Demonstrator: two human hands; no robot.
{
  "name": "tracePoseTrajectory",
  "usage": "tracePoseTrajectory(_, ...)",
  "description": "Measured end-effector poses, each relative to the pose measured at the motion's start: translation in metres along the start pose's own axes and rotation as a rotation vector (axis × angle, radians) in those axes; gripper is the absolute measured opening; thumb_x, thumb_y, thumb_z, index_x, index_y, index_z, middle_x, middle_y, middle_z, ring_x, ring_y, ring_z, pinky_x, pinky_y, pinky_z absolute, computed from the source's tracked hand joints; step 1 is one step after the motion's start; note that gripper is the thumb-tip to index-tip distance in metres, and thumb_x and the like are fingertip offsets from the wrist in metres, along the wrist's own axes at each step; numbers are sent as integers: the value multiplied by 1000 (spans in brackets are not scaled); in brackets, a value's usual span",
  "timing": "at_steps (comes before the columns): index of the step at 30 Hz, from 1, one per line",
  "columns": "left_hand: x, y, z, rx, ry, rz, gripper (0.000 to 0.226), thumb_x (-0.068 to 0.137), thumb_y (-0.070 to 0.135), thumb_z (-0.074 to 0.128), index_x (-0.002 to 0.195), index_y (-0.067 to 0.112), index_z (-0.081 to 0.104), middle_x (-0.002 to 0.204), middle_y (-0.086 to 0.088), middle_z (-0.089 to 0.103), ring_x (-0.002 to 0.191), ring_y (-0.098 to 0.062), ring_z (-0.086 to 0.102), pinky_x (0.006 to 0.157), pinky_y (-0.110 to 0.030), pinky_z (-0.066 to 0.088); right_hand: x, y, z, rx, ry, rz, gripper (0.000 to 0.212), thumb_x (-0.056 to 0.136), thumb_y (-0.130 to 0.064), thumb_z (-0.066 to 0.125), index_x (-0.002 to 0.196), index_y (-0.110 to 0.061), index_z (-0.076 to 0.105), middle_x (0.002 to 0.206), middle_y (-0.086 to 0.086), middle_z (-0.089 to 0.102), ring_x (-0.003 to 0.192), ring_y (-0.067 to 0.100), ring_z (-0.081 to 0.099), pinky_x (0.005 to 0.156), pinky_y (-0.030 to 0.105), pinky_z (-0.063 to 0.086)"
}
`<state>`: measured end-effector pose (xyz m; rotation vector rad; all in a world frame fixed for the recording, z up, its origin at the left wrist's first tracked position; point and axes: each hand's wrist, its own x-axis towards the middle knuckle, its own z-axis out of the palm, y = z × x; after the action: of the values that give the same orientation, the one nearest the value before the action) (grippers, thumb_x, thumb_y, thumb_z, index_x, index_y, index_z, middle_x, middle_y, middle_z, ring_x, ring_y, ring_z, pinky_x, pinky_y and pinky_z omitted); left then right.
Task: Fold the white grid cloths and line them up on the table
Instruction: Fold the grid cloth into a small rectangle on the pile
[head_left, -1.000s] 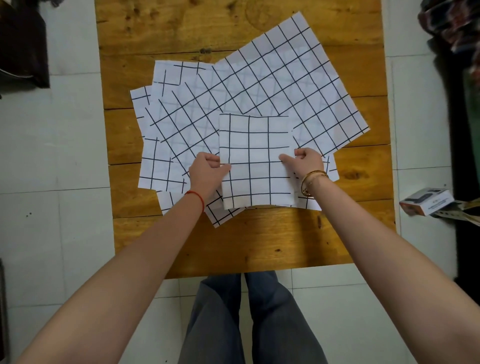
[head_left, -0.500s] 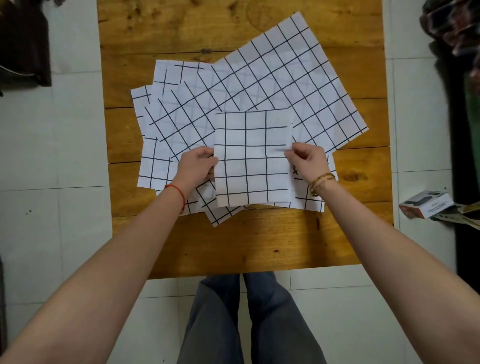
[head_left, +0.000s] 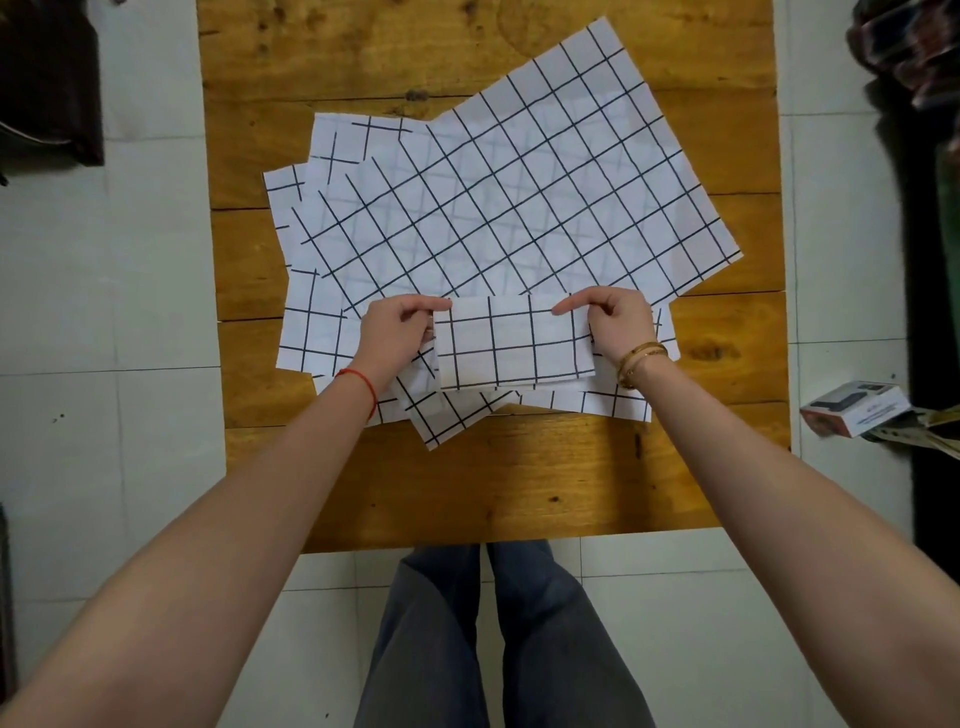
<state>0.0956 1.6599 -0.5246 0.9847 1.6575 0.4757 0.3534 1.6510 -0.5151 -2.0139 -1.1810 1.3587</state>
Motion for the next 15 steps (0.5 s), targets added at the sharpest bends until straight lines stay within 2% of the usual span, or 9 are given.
tracePoseTrajectory(1,-2,-1,1,53,14,27,36,94,-1,45,100,18,75,86,-17,67,68,-11,57,70,-21,56,0,0,0,-60,2,-16,54,85,9,32,79,-23,75,69,1,60,39,3,36,41,19,32)
tracePoseTrajectory(3,-7,-2,2,184,36,116,32,92,2,50,108,16,73,92,-11,67,64,-1,53,65,-14,49,0,1,2,-188,27,-78,50,83,9,35,76,-20,76,95,-5,61,73,-2,52,63,17,43)
tracePoseTrajectory(4,-10,-3,3,245,41,174,30,91,4,53,112,16,71,103,-7,64,75,-2,56,73,-15,49,-1,1,3,-251,59,-118,48,81,8,37,73,-17,76,103,-4,59,91,4,52,75,19,43)
tracePoseTrajectory(5,-12,-4,4,319,40,225,30,90,7,55,117,16,67,117,-4,59,92,-6,57,85,-20,48,-2,2,4,-312,102,-161,44,80,7,38,71,-15,75,106,-2,58,101,10,49,82,24,42)
tracePoseTrajectory(7,-18,-8,5,537,31,318,38,90,15,58,128,15,58,135,-1,47,120,-16,46,103,-30,40,-6,1,7,-446,200,-279,31,78,1,42,72,-11,70,103,3,58,102,20,47,86,33,43)
tracePoseTrajectory(9,-24,-11,7,717,61,423,47,89,18,60,135,13,51,141,-4,43,128,-22,39,105,-39,38,-10,-2,15,-577,219,-447,20,77,-6,45,83,-11,64,99,6,58,97,24,48,85,39,43)
tracePoseTrajectory(12,-30,-18,10,917,97,537,60,85,24,65,141,10,45,143,-8,44,129,-27,40,100,-44,40,-14,-10,38,-718,48,-636,31,81,-12,47,110,-10,61,117,9,58,111,28,48,95,40,41)
tracePoseTrajectory(15,-30,-28,11,1140,61,533,73,83,30,67,146,11,35,151,-5,38,133,-29,37,104,-44,37,-18,-16,66,-915,-134,-675,49,90,-20,44,138,-9,43,146,8,41,136,30,33,112,44,29)
